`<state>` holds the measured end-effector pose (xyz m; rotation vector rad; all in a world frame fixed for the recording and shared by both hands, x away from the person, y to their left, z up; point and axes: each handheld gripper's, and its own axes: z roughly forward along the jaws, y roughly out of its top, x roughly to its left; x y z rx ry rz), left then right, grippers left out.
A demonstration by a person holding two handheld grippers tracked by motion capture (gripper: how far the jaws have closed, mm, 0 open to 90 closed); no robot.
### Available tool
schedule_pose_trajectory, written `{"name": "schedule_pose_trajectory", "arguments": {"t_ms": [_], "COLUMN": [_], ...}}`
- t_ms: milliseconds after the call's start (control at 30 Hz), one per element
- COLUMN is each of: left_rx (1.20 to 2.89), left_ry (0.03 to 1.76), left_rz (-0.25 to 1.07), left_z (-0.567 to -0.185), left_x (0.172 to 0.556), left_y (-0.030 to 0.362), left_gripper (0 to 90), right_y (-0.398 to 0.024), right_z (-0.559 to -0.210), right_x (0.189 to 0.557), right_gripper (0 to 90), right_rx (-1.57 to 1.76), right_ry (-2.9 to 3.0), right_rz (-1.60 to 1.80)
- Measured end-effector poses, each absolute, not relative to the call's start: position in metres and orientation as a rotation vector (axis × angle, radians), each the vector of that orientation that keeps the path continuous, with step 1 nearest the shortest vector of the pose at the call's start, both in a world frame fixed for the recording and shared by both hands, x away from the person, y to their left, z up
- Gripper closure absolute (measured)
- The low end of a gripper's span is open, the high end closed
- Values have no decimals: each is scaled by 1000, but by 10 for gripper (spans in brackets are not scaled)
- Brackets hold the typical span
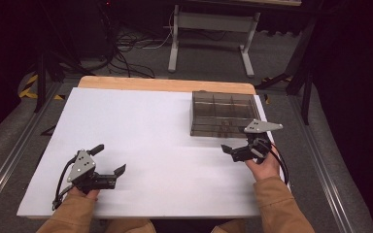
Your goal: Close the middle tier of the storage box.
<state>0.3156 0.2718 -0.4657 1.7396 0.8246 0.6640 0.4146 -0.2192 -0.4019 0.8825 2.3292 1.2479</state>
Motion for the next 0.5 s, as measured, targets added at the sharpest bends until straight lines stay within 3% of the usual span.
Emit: {"name": "schedule_pose_trajectory", "arguments": {"t_ms": [500], "left_rx": [1737], "left_ry": [822], "left_rz": [662], "left_z": [-466], "left_x": [315], "left_y": [272], "left_gripper": [3], "right_y": [-202], "right_z": [-415], "right_x": [380], "right_gripper": [0], "right_rx": [725], "right_ry": [2307], "right_rz": [1400]}}
